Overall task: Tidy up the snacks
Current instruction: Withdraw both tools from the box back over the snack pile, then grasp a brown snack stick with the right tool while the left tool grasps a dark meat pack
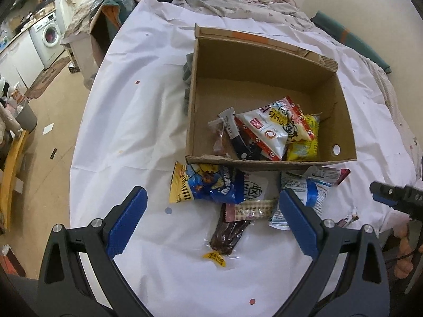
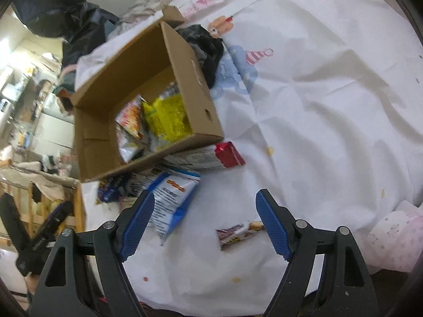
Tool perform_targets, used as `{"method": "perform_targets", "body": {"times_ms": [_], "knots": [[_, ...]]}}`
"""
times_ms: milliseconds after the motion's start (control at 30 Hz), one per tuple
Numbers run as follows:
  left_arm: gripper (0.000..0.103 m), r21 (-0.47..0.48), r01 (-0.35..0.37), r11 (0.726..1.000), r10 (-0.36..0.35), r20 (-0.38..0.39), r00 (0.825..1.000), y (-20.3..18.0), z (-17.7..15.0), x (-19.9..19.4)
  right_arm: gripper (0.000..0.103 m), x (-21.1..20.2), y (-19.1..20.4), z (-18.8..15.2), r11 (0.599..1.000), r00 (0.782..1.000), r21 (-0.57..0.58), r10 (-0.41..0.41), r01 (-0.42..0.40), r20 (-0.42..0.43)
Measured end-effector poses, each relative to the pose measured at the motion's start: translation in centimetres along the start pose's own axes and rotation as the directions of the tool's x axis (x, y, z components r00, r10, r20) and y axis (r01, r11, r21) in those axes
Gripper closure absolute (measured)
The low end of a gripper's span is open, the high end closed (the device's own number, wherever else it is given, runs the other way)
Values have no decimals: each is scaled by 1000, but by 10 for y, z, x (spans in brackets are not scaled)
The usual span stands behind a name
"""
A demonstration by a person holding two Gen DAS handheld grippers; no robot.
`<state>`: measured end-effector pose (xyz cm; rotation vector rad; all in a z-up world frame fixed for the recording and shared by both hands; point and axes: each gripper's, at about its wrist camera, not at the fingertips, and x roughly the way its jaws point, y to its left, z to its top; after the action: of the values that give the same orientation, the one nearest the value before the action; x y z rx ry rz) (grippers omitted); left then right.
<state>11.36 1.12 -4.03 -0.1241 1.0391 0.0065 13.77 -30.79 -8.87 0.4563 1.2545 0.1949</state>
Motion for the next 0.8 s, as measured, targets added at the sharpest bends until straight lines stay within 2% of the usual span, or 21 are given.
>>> {"method": "perform_targets", "body": {"times_ms": [167,267,467,500,567,633,700,800], "knots": [[4,-27,-8,1000,8,-18,1000,5,1,4,21,16,0,-5,996,993,-54,-77,73,-84],[4,-29,-11,1000,10,-29,1000,5,2,6,21,20,-3,-7,989,986,-80,-130,121,-105],[4,-59,-14,998,12,-31,999,10,4,6,23,15,-10,-7,982,983,-100,-166,158,-83],[4,-66,-15,998,13,-33,999,11,4,6,27,18,-8,-8,980,981,-120,-169,157,-97],[4,-78,-17,997,14,-41,999,13,5,8,27,29,-5,-13,974,971,-147,-191,170,-141],[4,-91,-17,996,13,-47,999,15,5,9,27,44,-9,-18,968,951,-136,-236,212,-201],[4,-98,-11,995,5,-54,999,16,4,9,27,53,-19,-21,969,935,-89,-246,231,-256],[4,-90,-9,996,4,-56,998,14,3,9,27,50,-37,-19,981,943,37,-172,190,-285]]}}
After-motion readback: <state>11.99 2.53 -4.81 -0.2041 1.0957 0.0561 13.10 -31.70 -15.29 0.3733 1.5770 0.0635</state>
